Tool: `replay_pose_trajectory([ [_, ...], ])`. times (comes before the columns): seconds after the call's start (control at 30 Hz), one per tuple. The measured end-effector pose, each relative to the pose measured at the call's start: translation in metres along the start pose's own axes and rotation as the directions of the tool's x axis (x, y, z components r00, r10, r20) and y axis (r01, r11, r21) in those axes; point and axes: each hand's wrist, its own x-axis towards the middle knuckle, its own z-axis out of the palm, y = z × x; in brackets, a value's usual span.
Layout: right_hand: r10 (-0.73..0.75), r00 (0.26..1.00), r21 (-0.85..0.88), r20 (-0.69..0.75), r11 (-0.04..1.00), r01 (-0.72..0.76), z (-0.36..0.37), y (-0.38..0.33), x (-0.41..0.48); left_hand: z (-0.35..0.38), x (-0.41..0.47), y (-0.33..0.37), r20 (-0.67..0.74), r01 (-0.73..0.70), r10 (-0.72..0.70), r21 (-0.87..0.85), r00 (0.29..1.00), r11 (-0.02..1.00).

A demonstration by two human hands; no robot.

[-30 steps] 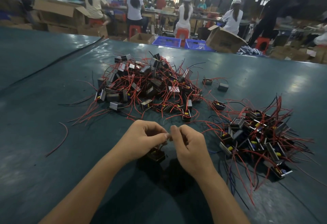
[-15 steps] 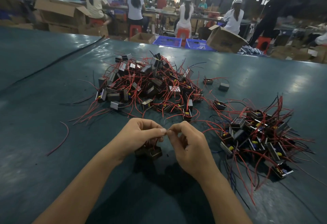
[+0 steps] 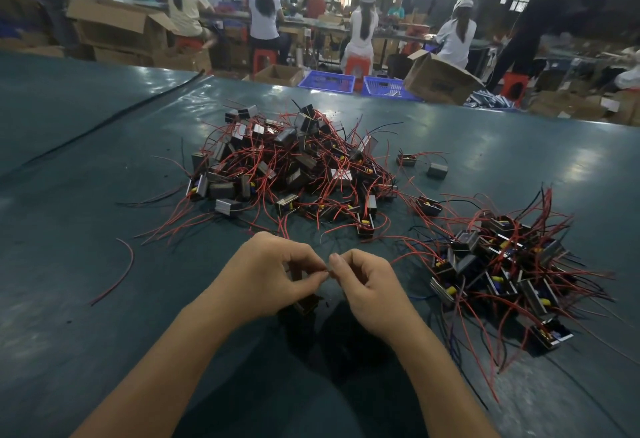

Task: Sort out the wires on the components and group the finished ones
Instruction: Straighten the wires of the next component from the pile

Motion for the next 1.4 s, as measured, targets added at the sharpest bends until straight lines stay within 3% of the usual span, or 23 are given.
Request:
replay_pose_trajectory([
  [0.07, 0.101, 0.994, 0.022, 0.035, 0.995, -0.102, -0.002, 0.0, 0.002, 0.003, 0.0, 0.001, -0.005, -0.096, 0.099, 0.185, 0.995, 0.978],
  [0.13, 0.173, 0.983, 0.129, 0.056, 0.975, -0.179, -0.003, -0.001, 0.002, 0.006, -0.001, 0.001, -0.006, -0.096, 0.098, 0.182, 0.995, 0.979],
  [0.2, 0.169, 0.985, 0.275, 0.016, 0.947, -0.167, -0.005, -0.001, 0.001, 0.006, 0.0, 0.0, -0.01, 0.06, -0.061, -0.036, 0.998, 0.998],
  [0.3, 0.077, 0.996, 0.371, -0.043, 0.927, -0.056, -0.008, -0.004, -0.002, 0.003, 0.004, -0.002, 0.069, 0.315, -0.312, -0.368, 0.948, 0.875],
  [0.4, -0.08, 0.989, 0.232, -0.126, 0.967, 0.108, -0.007, -0.005, -0.003, 0.0, 0.004, -0.001, 0.156, 0.391, -0.368, -0.538, 0.917, 0.746],
  [0.57, -0.276, 0.939, 0.063, -0.207, 0.954, 0.294, -0.001, -0.002, -0.003, -0.003, 0.004, 0.0, 0.276, 0.483, -0.404, -0.621, 0.872, 0.618],
  [0.73, -0.379, 0.912, -0.091, -0.155, 0.925, 0.369, 0.0, 0.0, -0.001, -0.001, 0.004, -0.003, 0.313, 0.517, -0.424, -0.654, 0.85, 0.553],
  [0.97, -0.297, 0.949, -0.15, -0.108, 0.948, 0.28, 0.0, 0.001, -0.001, -0.001, 0.003, -0.004, 0.197, 0.45, -0.42, -0.578, 0.886, 0.681],
  [1.17, -0.117, 0.993, -0.089, -0.035, 0.99, 0.114, 0.002, 0.004, -0.003, 0.002, 0.002, -0.004, 0.126, 0.335, -0.311, -0.318, 0.942, 0.887],
  [1.27, -0.078, 0.997, -0.059, -0.022, 0.995, 0.077, 0.0, 0.003, -0.001, 0.003, 0.001, -0.001, 0.133, 0.304, -0.277, -0.273, 0.952, 0.913],
  [1.4, -0.105, 0.991, -0.021, -0.08, 0.994, 0.104, -0.001, 0.003, -0.001, 0.002, 0.003, -0.006, 0.132, 0.356, -0.33, -0.328, 0.935, 0.875],
])
